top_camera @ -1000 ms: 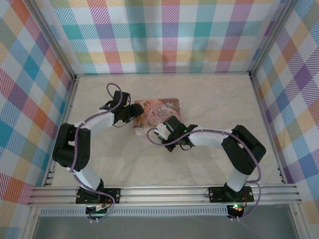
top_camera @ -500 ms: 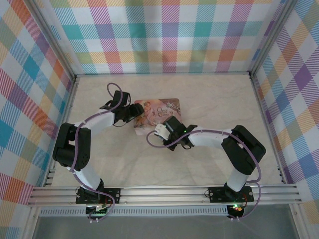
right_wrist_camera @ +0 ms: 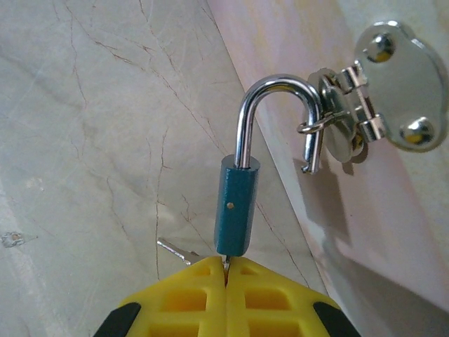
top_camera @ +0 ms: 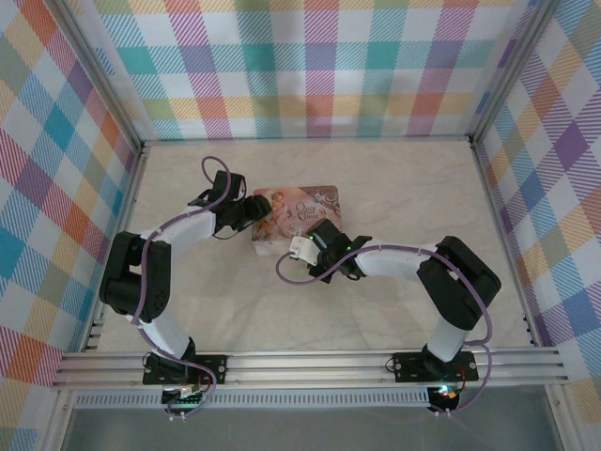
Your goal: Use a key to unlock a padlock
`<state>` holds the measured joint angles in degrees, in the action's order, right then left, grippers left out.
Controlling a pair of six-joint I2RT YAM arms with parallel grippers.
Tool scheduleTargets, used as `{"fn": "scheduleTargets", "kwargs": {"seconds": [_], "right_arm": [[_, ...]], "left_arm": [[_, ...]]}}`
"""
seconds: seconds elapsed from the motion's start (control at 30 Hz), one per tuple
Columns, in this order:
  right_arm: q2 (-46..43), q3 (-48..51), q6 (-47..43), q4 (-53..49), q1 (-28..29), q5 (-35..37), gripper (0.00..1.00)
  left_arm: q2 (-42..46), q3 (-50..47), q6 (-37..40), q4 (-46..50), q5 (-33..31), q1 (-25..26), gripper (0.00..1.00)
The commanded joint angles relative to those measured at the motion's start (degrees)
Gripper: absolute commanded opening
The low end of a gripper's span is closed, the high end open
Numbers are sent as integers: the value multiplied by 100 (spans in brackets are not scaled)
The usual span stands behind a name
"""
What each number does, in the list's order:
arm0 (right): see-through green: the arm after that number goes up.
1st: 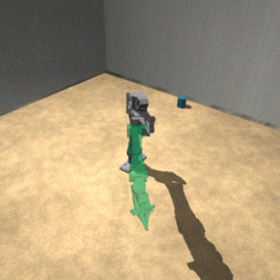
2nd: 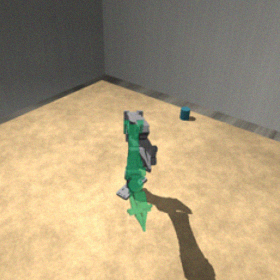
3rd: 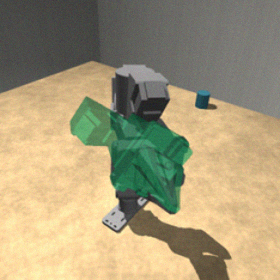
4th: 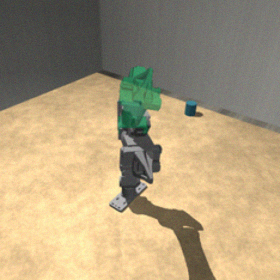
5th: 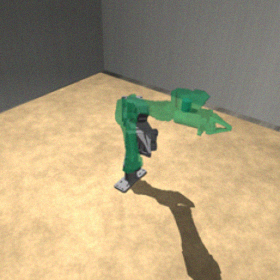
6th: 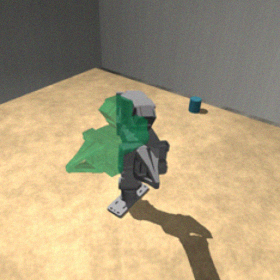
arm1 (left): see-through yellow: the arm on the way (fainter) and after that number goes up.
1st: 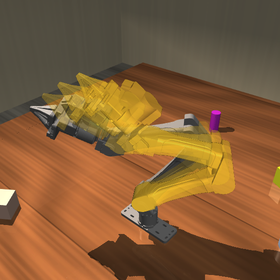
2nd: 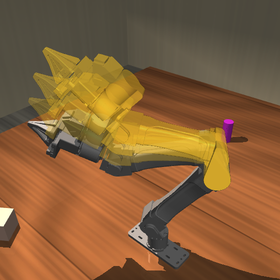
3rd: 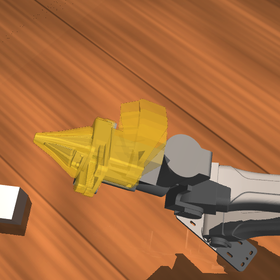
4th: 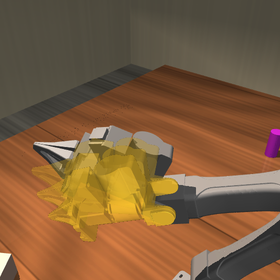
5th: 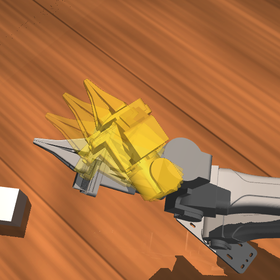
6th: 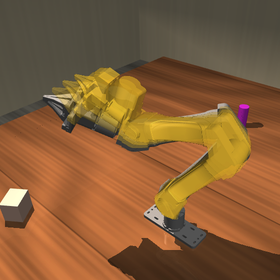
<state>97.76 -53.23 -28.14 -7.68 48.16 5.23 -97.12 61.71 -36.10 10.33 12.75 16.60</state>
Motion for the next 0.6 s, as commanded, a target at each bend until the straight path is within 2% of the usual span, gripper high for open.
{"fn": "scheduleTargets", "kwargs": {"seconds": [0.0, 0.57], "right_arm": [[-178, -2, -191, 115, 44, 11, 0], [-316, -84, -583, -178, 44, 281, 0]], "left_arm": [[-84, 117, 120, -31, 146, -61, 58], [-60, 155, 104, -13, 196, -60, 58]]}}
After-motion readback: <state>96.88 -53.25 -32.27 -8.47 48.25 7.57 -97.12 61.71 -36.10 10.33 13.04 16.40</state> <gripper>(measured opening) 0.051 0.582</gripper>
